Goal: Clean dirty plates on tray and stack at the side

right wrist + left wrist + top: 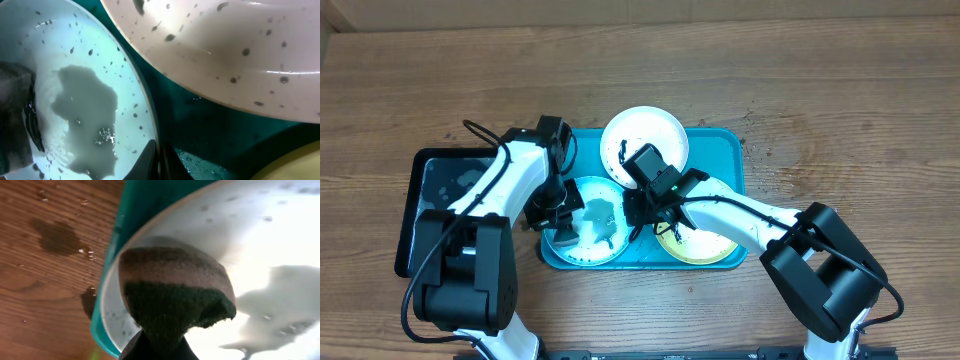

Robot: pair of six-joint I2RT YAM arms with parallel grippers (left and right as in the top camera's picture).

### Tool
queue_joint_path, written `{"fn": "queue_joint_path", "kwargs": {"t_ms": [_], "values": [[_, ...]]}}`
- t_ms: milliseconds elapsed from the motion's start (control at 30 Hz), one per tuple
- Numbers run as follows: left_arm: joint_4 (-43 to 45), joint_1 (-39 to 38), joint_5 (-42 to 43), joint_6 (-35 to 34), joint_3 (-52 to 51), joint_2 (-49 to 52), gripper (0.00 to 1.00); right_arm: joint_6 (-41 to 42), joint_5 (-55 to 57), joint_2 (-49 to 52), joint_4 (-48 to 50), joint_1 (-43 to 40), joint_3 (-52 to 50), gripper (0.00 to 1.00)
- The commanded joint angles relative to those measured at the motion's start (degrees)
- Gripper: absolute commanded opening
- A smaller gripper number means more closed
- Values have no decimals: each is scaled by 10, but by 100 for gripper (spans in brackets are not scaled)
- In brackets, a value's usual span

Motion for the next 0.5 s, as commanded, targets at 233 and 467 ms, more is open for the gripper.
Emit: {"fn": "queue_joint_path", "kwargs": {"t_ms": [233, 467], "values": [[49, 0, 123, 93, 23, 6, 4, -4, 0, -1, 4, -3, -3, 4], [111, 0, 125, 80, -44, 6, 8, -6, 0, -1, 4, -3, -3, 4]]}}
